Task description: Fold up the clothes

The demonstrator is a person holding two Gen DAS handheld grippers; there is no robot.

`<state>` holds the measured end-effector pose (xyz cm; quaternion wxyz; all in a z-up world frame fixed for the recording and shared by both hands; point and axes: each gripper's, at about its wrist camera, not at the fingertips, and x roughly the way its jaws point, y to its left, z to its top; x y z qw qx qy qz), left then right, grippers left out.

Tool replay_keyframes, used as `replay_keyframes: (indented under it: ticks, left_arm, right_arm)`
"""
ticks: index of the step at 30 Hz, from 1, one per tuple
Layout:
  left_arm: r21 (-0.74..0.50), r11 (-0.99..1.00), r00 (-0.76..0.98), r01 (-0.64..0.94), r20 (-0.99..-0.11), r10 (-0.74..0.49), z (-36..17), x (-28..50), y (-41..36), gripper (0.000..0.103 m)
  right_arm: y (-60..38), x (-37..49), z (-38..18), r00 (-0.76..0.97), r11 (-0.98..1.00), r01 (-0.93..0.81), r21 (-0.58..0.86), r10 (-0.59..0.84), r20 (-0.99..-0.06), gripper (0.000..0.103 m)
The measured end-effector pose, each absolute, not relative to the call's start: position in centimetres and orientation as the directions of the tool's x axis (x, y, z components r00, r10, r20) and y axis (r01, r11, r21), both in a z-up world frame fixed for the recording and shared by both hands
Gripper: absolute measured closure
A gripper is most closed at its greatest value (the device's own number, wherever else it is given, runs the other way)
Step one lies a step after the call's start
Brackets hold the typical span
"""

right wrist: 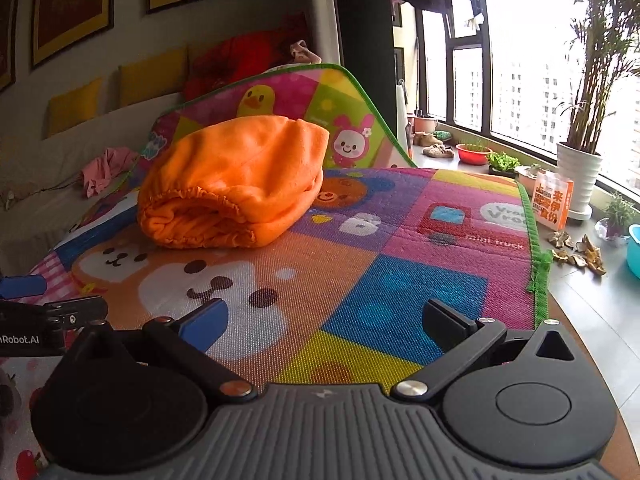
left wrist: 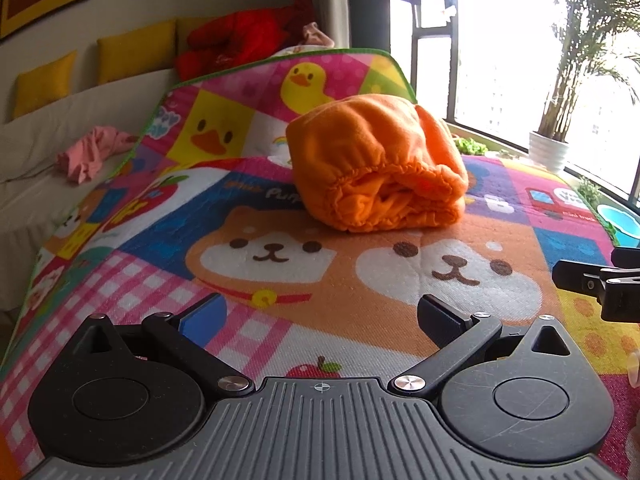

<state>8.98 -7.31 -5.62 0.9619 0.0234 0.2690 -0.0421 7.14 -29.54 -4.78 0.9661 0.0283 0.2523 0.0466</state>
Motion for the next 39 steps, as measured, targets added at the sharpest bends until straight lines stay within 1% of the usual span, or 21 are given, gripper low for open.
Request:
replay_keyframes:
  ticks: [8,39]
  left_arm:
    - [0.036,0.995,0.859,0.088,-0.509,-0.057,-5.53,8.84,-7.47,0.0]
    - [0.026,0.996,0.858,0.082,-0.51,-0.058,-5.47,9.02,-7.18,0.0]
  right_arm:
    - [-29.5,7.13,-4.81,0.869,0.994,-0.074,0.079,0.103,-0.484,0.0]
    - [-29.59,7.1,-4.85,0.87,0.994,-0.069,0.086,0.102,-0.483,0.0]
